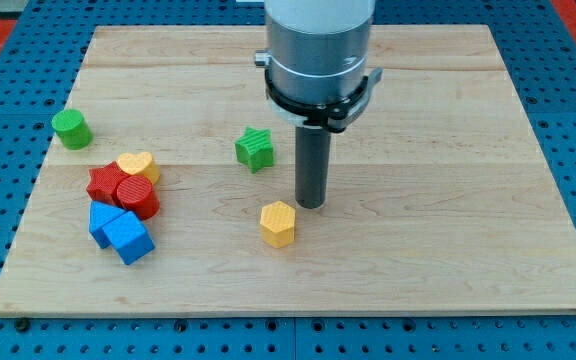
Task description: Point your arm to green circle
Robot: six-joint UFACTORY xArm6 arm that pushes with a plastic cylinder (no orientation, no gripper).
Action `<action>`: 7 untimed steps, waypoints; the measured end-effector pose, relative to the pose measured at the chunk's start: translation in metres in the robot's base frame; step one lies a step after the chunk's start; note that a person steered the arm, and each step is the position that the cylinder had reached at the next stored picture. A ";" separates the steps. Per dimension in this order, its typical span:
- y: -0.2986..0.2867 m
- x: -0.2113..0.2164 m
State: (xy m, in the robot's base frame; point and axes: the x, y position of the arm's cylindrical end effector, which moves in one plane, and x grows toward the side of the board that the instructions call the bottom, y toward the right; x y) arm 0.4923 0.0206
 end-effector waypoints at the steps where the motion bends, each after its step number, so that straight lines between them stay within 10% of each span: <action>1: -0.038 -0.055; 5: -0.165 -0.228; 7: -0.280 -0.240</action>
State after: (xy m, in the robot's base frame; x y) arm 0.2524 -0.2599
